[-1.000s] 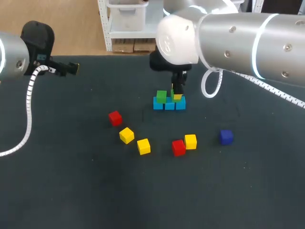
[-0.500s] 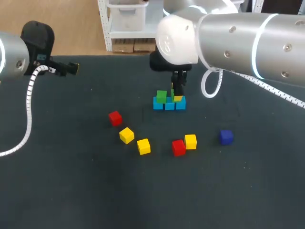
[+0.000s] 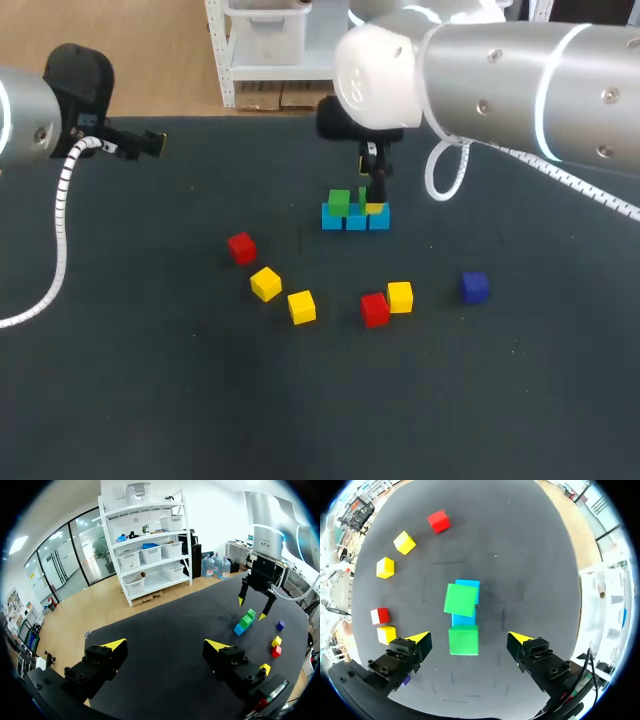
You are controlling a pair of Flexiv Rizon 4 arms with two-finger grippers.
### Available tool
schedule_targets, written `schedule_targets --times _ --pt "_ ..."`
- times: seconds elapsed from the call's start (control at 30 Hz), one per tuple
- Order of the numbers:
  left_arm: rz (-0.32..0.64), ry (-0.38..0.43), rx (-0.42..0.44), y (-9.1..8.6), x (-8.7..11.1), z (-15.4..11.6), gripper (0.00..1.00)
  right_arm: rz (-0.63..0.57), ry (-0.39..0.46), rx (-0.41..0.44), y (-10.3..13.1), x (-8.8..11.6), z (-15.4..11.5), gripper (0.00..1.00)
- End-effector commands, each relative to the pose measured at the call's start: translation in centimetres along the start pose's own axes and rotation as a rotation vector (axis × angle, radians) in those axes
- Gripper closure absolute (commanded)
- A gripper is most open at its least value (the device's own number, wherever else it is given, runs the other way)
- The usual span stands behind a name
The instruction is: Place the blue cubes, place green cubes on the blue cubes, place the yellow cubes on the green cubes, then place the red cubes on the yellow cubes, and place purple cube on the red cubes.
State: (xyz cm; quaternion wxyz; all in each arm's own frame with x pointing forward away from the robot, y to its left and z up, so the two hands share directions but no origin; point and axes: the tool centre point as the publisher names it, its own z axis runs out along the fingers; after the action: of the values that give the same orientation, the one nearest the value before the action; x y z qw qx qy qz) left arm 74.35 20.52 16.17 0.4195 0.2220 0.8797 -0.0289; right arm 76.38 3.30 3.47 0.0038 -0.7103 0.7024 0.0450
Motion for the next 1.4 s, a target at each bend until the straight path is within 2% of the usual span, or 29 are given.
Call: schedule_targets --times 0.03,0.23,0.5,0.7,0.9,1.4 --pt "-0.001 -0.003 0.001 0.0 0.1 0.0 0.0 0.033 -0.038 0.03 0.3 1.3 -1.4 0.0" --pt "-0.001 -0.003 0.001 0.0 0.1 0.0 0.0 0.136 -0.144 0.062 0.2 3.8 -4.2 0.0" --pt "-0.001 -0.003 0.001 0.0 0.1 0.0 0.0 0.203 -0.237 0.145 1.3 6.8 -7.8 0.0" --pt "-0.001 -0.003 0.001 0.0 0.1 0.0 0.0 0.312 -0.352 0.214 2.0 9.6 -10.7 0.0" --pt "-0.001 -0.003 0.001 0.0 0.1 0.0 0.0 0.389 -0.413 0.278 2.6 12.1 -12.8 0.0" --pt "-0.001 -0.003 0.001 0.0 0.1 0.0 0.0 0.518 -0.558 0.368 4.0 15.7 -16.3 0.0"
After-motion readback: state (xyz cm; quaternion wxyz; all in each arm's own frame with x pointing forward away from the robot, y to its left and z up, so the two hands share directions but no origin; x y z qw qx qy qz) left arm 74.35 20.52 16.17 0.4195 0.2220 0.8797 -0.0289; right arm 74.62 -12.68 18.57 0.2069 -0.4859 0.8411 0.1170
